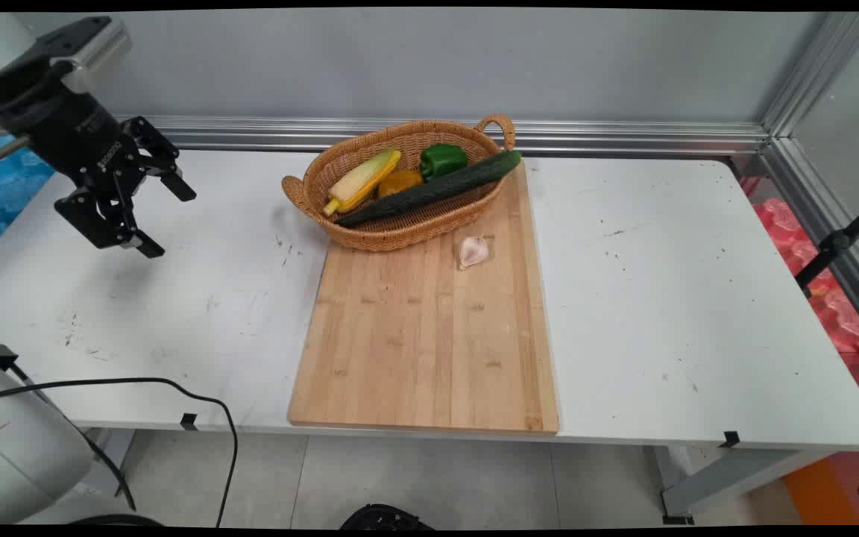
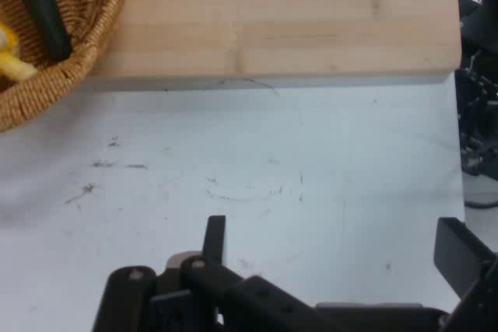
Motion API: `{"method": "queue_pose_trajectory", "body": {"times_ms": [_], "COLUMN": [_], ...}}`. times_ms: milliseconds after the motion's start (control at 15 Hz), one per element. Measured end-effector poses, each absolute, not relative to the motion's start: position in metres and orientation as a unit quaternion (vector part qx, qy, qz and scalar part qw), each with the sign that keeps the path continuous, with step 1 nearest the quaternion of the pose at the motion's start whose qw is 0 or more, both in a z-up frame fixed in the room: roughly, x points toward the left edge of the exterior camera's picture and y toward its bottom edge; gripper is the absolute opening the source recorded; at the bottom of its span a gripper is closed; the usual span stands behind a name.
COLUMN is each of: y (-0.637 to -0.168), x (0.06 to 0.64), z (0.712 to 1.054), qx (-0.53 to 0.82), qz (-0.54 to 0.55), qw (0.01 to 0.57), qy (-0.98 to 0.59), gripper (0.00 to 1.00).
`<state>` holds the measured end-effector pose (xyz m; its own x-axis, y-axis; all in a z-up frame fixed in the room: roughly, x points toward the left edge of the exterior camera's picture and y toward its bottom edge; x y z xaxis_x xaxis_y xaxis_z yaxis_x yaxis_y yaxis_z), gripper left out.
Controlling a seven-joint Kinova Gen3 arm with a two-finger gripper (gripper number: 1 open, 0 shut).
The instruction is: Pick up the cucumber from the vegetable basket
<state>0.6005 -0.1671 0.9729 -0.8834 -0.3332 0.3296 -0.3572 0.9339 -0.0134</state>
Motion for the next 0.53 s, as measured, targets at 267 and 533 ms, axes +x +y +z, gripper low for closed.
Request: {"method": "queue_pose_trajectory", "body": {"times_ms": [267,533], "y": [-0.178,-0.208], "x": [0.593,0.573], "z": [0.972,0.969], "qx": [0.208,0.250], "qz": [0.048,0.062], "qw": [0.177,0.195], "qy": [-0.961,-0.946], "gripper": [1.00,1.00]}}
